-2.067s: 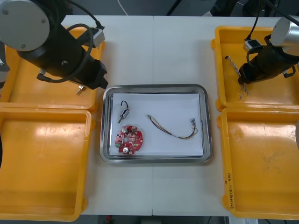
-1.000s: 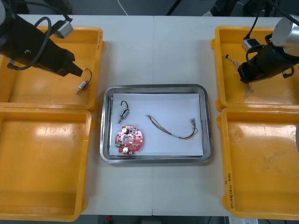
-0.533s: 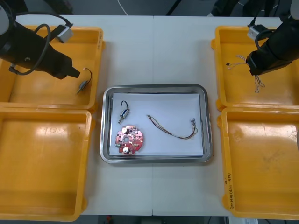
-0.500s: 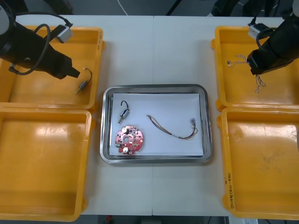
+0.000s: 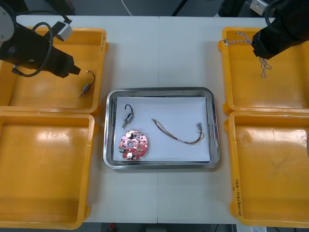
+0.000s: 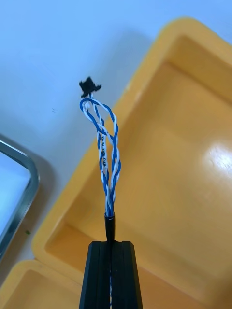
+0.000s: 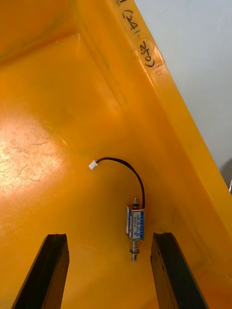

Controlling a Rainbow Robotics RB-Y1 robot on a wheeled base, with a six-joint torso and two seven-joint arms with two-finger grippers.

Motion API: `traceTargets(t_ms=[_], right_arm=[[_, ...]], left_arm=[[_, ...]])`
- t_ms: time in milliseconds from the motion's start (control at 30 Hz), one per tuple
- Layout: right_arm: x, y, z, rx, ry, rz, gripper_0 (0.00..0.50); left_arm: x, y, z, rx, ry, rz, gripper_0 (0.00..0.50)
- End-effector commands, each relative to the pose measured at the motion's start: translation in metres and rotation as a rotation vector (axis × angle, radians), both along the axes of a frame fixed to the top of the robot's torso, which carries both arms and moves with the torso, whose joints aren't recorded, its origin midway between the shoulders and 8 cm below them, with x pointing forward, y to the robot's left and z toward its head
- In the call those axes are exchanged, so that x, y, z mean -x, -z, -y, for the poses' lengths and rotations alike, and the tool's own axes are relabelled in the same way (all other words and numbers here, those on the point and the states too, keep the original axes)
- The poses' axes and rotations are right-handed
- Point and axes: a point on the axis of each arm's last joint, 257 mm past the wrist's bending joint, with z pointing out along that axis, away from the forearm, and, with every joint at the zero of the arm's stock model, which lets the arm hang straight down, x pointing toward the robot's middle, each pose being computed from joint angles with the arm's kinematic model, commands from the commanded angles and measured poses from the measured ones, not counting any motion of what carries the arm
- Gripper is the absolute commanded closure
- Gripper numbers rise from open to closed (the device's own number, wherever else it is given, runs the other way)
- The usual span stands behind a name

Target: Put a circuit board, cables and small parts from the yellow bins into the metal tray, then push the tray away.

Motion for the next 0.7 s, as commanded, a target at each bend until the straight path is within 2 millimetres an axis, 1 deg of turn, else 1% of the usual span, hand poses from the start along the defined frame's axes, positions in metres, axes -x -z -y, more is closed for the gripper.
traceTargets(t_ms=[33, 67, 167, 233, 300, 433, 467, 600, 700], right_arm=[[0.011, -0.007, -0.025, 0.071, -0.097, 0.047, 0.500], [0.012, -0.008, -0.029, 0.079, -0.113, 0.051, 0.500], [0.022, -0.002, -0.052, 0.107, -0.194, 0.060, 0.500], [0.032, 0.005, -0.069, 0.125, -0.259, 0.058, 0.500], [0.037, 0.009, -0.077, 0.134, -0.289, 0.057, 0.500], [0.057, 0.026, -0.106, 0.174, -0.402, 0.042, 0.500], [0.059, 0.029, -0.109, 0.181, -0.415, 0.041, 0.500], [0.073, 0.047, -0.133, 0.209, -0.486, 0.023, 0.500], [0.077, 0.057, -0.149, 0.227, -0.514, 0.015, 0.500]], left_arm=[[0.001, 0.018, 0.006, -0.113, 0.125, 0.047, 0.000], [0.001, 0.020, 0.007, -0.116, 0.127, 0.045, 0.000], [0.000, 0.028, 0.008, -0.127, 0.128, 0.051, 0.000], [0.000, 0.036, 0.010, -0.135, 0.132, 0.053, 0.000], [0.000, 0.040, 0.011, -0.138, 0.134, 0.053, 0.000], [0.001, 0.051, 0.015, -0.149, 0.145, 0.053, 0.000], [0.002, 0.054, 0.015, -0.153, 0.146, 0.049, 0.000], [0.005, 0.062, 0.017, -0.161, 0.155, 0.038, 0.000], [0.006, 0.068, 0.019, -0.165, 0.158, 0.037, 0.000]])
